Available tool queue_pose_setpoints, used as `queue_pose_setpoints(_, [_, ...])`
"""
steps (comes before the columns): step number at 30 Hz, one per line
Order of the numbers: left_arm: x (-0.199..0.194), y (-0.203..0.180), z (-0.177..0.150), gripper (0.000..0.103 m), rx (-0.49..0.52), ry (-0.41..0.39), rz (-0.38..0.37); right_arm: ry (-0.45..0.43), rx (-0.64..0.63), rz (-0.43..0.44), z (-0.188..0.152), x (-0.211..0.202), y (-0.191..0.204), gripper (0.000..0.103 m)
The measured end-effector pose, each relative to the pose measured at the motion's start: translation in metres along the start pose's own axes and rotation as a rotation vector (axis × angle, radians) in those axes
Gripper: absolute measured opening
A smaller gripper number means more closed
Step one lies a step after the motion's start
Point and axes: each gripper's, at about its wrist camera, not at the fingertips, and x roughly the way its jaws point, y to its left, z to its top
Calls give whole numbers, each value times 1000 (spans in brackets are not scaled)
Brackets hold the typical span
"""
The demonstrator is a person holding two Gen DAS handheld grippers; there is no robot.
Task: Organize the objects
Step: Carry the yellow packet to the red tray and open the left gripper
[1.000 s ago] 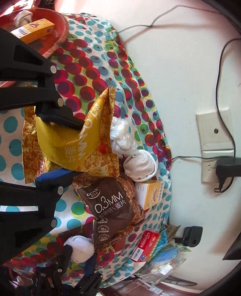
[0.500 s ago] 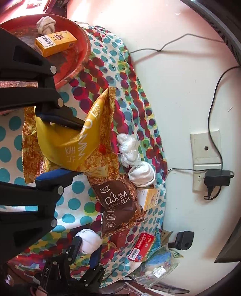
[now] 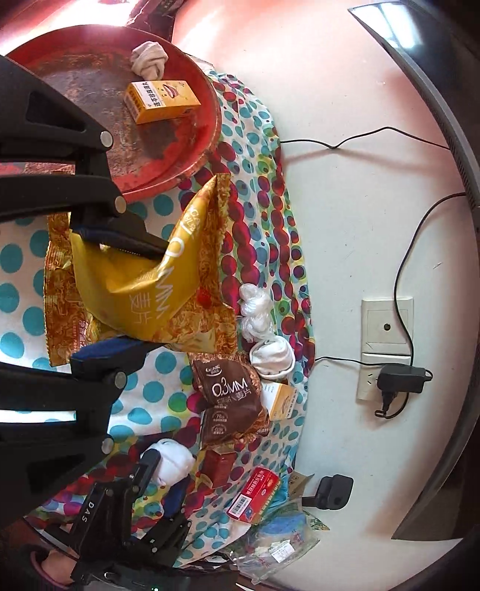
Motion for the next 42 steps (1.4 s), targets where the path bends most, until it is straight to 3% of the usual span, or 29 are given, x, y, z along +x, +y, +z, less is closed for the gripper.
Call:
queue_pose_setpoints(9, [-17, 14, -16, 43, -37, -2, -5, -1, -2, -5, 0, -1, 2, 49])
queue_pose_setpoints(21, [-48, 106, -42, 43, -191, -40, 110, 7, -31, -29, 1, -1, 5, 49])
queue_pose_setpoints(28, [-54, 162, -58, 43, -225, -42, 179, 10, -34, -30, 2, 0, 6, 49])
queue_pose_setpoints(42, [-45, 247, -92, 43, -361, -16, 202, 41, -50, -73, 2, 7, 9, 50])
